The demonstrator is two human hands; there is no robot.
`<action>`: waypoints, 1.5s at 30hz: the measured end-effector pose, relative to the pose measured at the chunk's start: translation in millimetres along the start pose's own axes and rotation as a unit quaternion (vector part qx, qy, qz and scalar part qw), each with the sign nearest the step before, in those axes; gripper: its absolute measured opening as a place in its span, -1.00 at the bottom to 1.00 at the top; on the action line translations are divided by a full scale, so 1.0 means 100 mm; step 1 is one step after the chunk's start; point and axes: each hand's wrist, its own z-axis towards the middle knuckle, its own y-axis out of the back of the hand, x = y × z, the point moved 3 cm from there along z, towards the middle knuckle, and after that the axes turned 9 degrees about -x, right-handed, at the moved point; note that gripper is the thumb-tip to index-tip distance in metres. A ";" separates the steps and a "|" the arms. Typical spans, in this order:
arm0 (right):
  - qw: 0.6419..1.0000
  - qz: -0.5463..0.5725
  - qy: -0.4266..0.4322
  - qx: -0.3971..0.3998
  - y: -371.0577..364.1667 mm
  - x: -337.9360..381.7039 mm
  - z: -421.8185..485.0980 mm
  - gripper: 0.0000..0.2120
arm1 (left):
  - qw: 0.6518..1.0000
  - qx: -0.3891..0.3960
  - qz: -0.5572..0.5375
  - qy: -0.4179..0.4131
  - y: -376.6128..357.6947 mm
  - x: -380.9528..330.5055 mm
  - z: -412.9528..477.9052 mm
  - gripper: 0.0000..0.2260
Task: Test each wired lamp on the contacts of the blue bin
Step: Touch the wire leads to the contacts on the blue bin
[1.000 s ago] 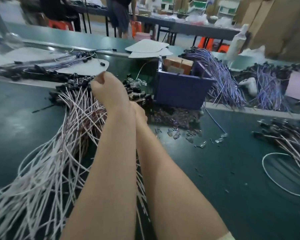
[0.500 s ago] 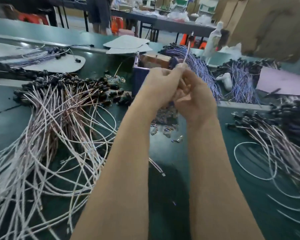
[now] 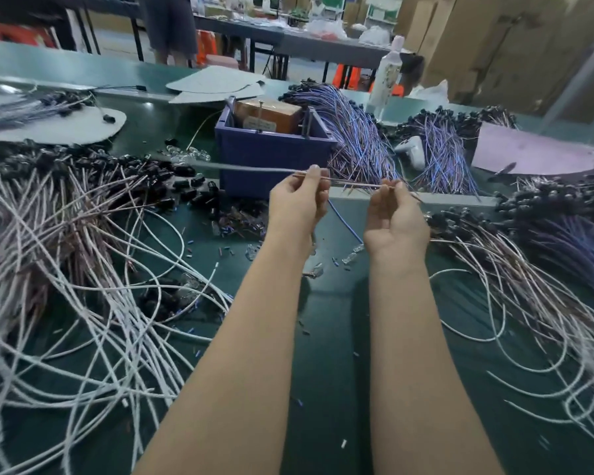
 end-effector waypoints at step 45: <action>0.996 -0.008 0.091 -0.008 0.08 -0.11 0.09 -0.79 | 0.949 -0.240 0.148 -0.145 0.50 -0.14 0.19 -0.86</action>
